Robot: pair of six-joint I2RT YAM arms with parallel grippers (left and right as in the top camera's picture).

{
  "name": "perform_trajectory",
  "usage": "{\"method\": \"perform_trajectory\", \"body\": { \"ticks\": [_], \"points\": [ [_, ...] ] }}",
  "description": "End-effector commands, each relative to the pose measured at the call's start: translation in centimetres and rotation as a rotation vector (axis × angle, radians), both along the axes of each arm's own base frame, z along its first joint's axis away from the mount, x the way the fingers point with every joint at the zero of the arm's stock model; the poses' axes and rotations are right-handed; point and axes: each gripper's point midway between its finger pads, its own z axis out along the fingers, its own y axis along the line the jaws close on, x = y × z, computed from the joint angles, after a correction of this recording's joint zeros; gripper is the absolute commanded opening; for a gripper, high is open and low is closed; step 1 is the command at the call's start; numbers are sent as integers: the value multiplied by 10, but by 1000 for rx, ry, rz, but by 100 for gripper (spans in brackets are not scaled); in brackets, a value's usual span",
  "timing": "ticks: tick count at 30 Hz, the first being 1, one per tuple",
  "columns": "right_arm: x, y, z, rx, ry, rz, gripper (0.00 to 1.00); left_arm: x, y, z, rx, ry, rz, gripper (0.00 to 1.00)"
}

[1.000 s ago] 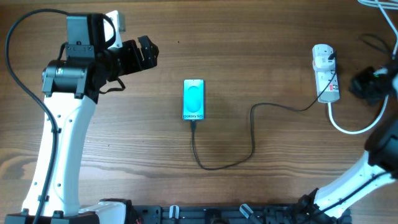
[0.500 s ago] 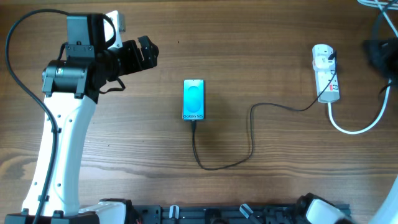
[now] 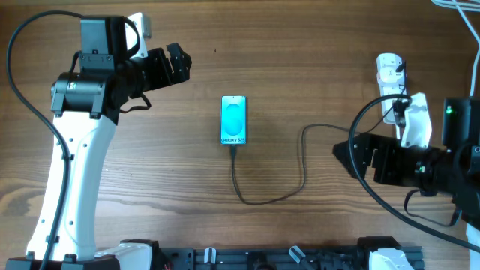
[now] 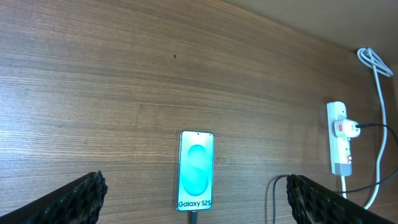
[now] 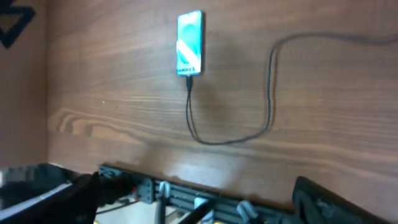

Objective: Plug charger to phone and switch on socket

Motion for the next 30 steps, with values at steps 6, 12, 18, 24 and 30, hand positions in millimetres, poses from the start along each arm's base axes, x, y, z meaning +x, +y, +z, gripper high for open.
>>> {"method": "perform_trajectory", "body": {
  "ticks": [6,12,18,24,30],
  "points": [
    [13,-21,-11,-59,73,-191,100,0,2,3,8,-12,5,100],
    [50,-12,-4,-189,-271,82,100,0,2,3,8,-12,5,100],
    [75,-7,-14,-205,-655,94,100,0,2,3,8,-12,5,100],
    [64,-5,-62,-229,-903,111,100,0,2,3,8,-12,5,100],
    [48,3,-92,-277,-1135,190,100,0,2,3,8,-12,5,100]
  ]
}}
